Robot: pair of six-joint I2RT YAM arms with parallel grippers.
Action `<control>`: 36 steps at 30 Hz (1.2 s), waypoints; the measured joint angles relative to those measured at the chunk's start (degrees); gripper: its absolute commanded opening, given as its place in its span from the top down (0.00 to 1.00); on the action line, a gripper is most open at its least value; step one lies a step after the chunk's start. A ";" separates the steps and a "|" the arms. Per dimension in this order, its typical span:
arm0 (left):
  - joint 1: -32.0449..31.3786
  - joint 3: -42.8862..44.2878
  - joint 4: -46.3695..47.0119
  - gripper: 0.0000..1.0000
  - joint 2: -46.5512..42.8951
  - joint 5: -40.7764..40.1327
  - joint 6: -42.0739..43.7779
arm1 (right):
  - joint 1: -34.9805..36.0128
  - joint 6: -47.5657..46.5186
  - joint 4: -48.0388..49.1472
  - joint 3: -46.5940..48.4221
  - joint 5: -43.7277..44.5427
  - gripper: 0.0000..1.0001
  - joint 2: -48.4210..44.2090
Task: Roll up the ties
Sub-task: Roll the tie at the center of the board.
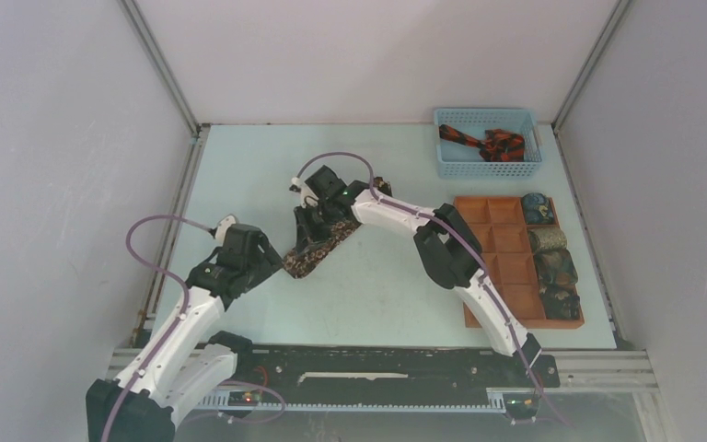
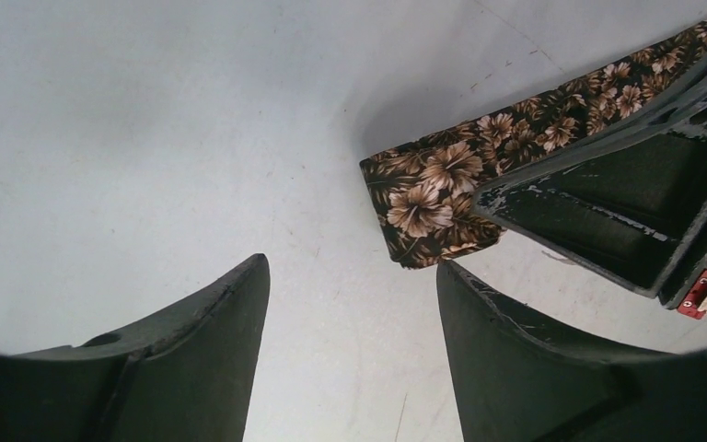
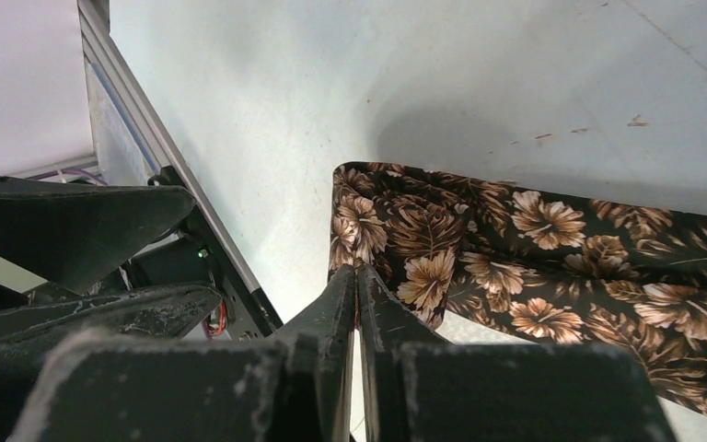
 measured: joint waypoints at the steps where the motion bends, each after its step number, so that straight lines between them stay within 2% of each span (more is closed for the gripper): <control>1: 0.00 -0.15 0.00 0.28 0.11 0.02 0.02 | -0.20 0.00 0.26 -0.28 -0.13 0.94 0.00; 14: 0.02 -0.90 3.54 0.31 3.17 1.27 0.07 | -1.90 0.07 3.37 -5.31 -1.49 0.94 0.00; 20: 0.04 -1.73 6.19 0.31 4.52 2.58 0.13 | -2.08 0.02 3.32 -5.09 -1.68 0.84 0.00; 33: 0.39 -2.69 7.28 0.31 5.88 3.48 1.18 | -1.01 -0.68 0.50 -1.16 -0.52 0.76 0.00; 36: 0.50 -2.69 7.28 0.30 5.88 3.48 1.55 | -1.07 -0.76 -0.39 -0.70 0.20 0.70 0.00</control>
